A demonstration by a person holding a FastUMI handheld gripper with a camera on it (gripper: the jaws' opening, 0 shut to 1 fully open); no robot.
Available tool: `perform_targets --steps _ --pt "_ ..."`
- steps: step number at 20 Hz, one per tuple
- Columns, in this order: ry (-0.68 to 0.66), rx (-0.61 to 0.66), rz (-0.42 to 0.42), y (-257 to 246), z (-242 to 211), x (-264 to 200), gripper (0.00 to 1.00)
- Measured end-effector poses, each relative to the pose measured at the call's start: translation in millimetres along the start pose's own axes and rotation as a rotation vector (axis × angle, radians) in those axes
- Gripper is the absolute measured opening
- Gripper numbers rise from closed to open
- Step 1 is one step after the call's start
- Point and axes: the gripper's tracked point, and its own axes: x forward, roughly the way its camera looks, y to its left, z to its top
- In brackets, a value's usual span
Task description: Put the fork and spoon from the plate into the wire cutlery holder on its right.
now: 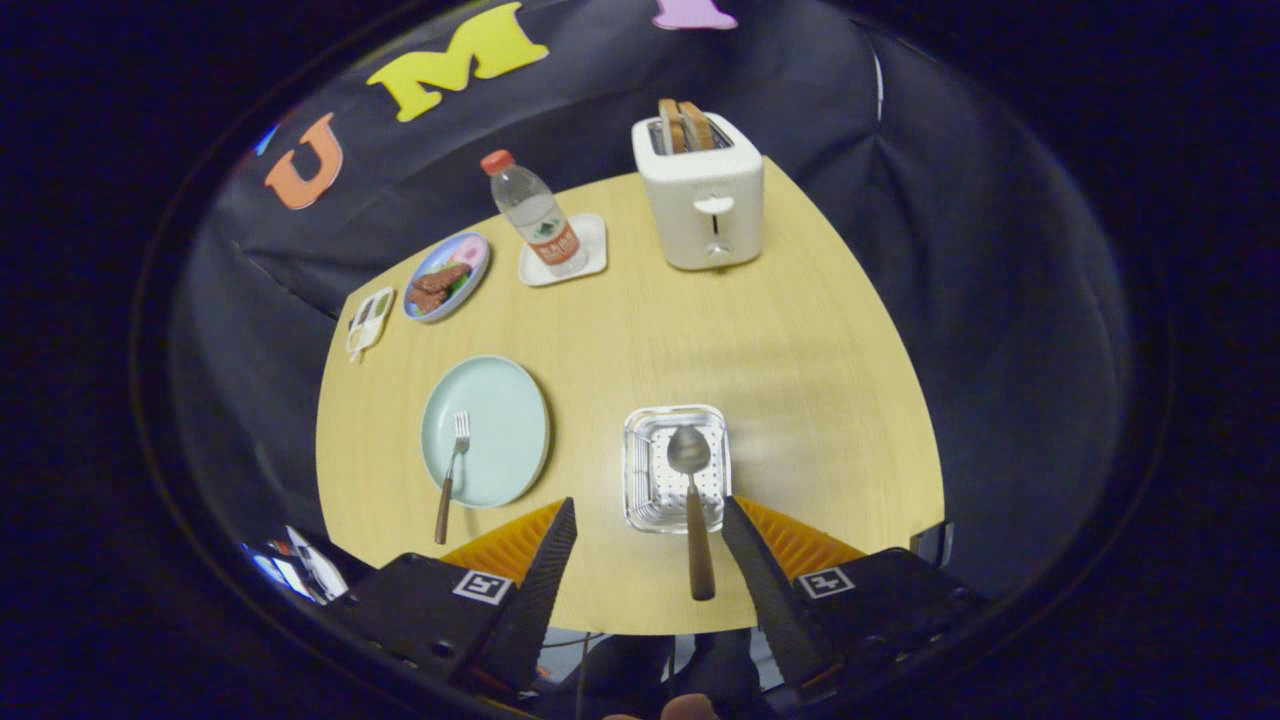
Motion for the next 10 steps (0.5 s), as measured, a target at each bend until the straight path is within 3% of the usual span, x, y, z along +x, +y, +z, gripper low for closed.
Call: perform_targets --steps 4,10 --pt "-0.07 -0.099 0.026 57.4 0.2 -7.4 0.93" --pt "-0.002 -0.14 0.099 153.5 -42.8 28.3 0.94"
